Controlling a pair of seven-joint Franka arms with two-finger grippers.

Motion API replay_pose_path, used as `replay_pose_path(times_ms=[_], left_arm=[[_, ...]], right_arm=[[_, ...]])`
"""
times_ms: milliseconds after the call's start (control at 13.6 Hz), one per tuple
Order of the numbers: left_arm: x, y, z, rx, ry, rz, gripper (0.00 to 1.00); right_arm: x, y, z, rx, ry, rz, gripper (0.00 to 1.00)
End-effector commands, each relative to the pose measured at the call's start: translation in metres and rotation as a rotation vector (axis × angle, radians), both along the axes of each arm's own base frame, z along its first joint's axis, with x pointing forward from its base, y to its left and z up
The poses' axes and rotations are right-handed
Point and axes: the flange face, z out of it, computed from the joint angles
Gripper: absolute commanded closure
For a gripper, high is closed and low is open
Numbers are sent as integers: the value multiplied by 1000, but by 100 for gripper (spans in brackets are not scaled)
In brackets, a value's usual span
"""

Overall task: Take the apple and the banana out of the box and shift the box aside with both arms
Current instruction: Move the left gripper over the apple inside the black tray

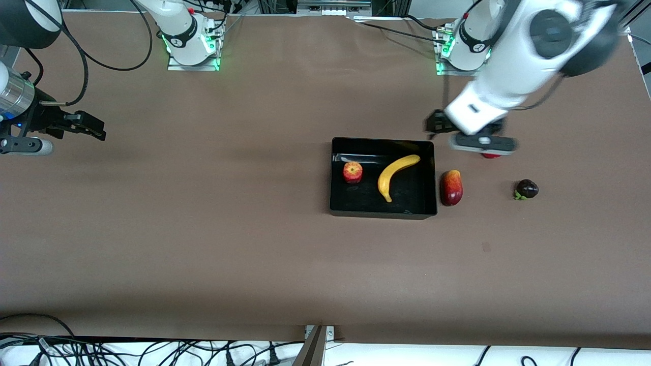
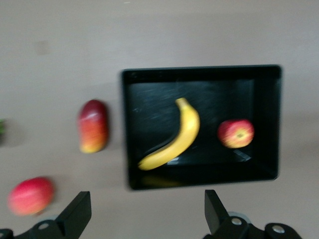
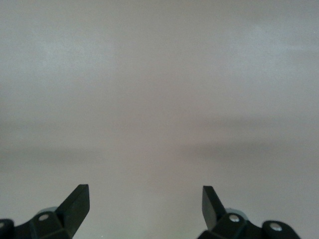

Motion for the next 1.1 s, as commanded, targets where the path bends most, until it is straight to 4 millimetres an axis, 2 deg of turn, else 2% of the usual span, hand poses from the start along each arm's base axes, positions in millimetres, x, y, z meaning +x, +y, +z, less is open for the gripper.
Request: replay_pose_path(times_ms=[0,294,514,587,1028], left_arm=[[-2,-55,-55,-71,6,39,0],[-14,-123,-144,-118,38,61,0],[-20,-145,-196,-127,38,46,0],[-18,-144,-210,-109,30,37,0],[-23,-155,-254,-103,26,16,0]], right_arm=[[-4,1,7,-2,-9,-6,0],[-4,1,7,-2,-10,-6,0],[-4,1,7,-2,-9,-6,0],[-4,1,7,-2,-9,-6,0],[-4,1,7,-2,-9,-6,0]])
